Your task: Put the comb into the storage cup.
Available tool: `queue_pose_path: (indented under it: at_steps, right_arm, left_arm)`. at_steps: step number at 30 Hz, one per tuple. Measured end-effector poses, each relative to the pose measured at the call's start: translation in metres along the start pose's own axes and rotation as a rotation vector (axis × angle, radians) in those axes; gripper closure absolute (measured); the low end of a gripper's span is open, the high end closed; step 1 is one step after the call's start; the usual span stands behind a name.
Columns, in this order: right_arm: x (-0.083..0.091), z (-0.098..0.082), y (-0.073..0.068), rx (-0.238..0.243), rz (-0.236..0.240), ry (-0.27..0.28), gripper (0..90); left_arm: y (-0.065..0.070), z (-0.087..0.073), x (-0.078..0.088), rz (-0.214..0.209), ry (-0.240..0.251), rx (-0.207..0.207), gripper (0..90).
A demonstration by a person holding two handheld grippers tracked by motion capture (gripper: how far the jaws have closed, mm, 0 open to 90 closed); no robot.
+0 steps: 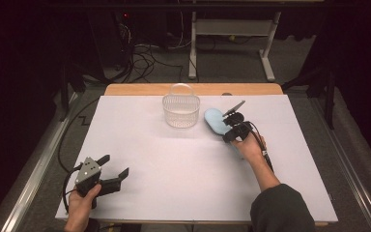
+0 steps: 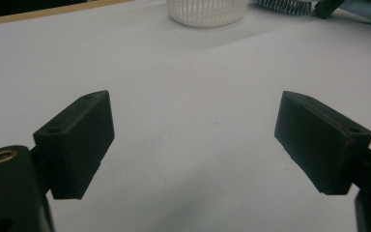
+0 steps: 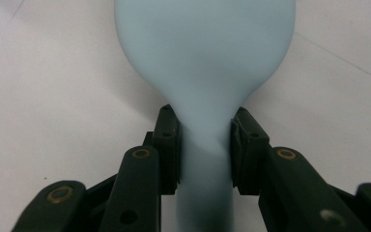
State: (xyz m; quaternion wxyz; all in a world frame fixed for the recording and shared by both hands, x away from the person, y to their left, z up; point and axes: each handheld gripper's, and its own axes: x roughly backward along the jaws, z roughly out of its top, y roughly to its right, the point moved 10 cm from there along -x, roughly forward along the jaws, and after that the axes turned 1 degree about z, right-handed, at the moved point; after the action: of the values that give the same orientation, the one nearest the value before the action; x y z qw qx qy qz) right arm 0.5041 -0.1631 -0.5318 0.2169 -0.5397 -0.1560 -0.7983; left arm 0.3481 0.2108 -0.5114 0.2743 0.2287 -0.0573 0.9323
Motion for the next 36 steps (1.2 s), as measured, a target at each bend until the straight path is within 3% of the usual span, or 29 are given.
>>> queue_pose_path:
  at_steps: [7, 15, 17, 18, 22, 36]
  right_arm:
    - [0.001, 0.0, 0.0, 0.03, -0.034, 0.02, 70.7]
    - [0.007, -0.002, -0.003, 0.032, -0.025, 0.029, 70.7]
    - [0.008, -0.002, -0.003, 0.03, -0.022, 0.035, 70.7]
    - [0.012, -0.001, -0.003, 0.036, -0.024, 0.052, 70.7]
    - [0.018, -0.003, -0.004, 0.042, -0.019, 0.072, 70.7]
    - [0.036, -0.021, -0.011, 0.061, 0.001, 0.137, 70.7]
  left_arm:
    - [-0.001, 0.002, 0.001, 0.001, 0.015, 0.013, 14.9]
    - [0.0, 0.002, 0.001, -0.005, 0.017, 0.019, 14.6]
    - [0.0, 0.002, 0.001, -0.015, 0.017, 0.019, 14.1]
    - [0.003, 0.001, 0.0, -0.041, 0.011, 0.022, 15.7]
    - [0.004, 0.001, 0.0, -0.05, 0.007, 0.025, 15.5]
    - [-0.003, 0.005, 0.004, -0.001, 0.047, 0.058, 15.3]
